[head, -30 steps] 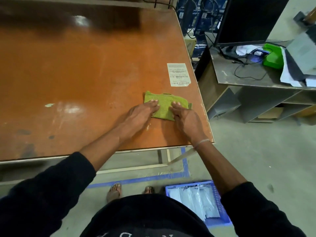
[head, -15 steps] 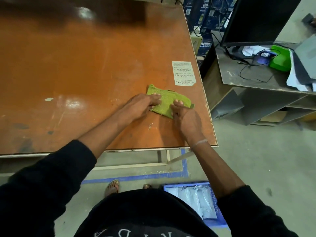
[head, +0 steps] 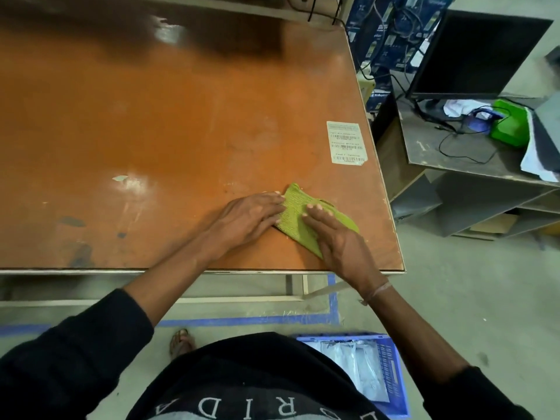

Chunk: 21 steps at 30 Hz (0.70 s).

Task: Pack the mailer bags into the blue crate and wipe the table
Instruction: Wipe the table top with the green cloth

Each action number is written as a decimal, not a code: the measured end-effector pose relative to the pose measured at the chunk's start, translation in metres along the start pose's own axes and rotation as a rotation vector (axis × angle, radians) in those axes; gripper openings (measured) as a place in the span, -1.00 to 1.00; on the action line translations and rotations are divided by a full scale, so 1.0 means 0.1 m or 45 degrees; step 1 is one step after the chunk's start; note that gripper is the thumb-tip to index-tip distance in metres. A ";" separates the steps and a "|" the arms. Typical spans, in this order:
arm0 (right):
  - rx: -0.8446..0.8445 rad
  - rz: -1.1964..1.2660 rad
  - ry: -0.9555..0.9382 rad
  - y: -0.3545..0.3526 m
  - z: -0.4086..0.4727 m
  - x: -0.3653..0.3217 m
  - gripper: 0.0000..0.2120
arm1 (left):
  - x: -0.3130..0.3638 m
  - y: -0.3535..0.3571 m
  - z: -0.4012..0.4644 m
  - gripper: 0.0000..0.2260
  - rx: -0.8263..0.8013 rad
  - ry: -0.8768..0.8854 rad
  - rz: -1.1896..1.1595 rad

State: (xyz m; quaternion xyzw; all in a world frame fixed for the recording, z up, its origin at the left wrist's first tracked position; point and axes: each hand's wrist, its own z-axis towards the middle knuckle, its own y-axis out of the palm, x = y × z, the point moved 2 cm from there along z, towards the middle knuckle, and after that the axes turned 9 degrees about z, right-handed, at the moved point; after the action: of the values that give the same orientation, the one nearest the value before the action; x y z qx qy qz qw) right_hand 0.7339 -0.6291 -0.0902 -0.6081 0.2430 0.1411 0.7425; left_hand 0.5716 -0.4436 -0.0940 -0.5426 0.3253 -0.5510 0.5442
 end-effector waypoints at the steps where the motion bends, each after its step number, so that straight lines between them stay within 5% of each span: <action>1: -0.014 0.049 -0.001 0.07 -0.03 -0.01 -0.56 | -0.07 -0.02 -0.09 -0.74 0.048 -0.024 0.014; 13: -0.152 -0.457 0.222 0.44 0.25 -0.53 -0.40 | -0.52 -0.11 -1.03 -0.65 0.220 -0.250 0.163; 21: 0.154 -0.402 0.699 0.53 0.20 -0.24 -0.39 | -0.55 -0.08 -1.03 -0.64 0.219 -0.267 0.076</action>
State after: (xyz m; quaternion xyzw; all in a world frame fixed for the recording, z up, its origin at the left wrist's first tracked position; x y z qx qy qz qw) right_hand 0.6904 -0.5960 -0.1188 -0.6083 0.3449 -0.1599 0.6967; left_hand 0.4616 -0.4136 -0.1206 -0.5387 0.2343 -0.5008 0.6357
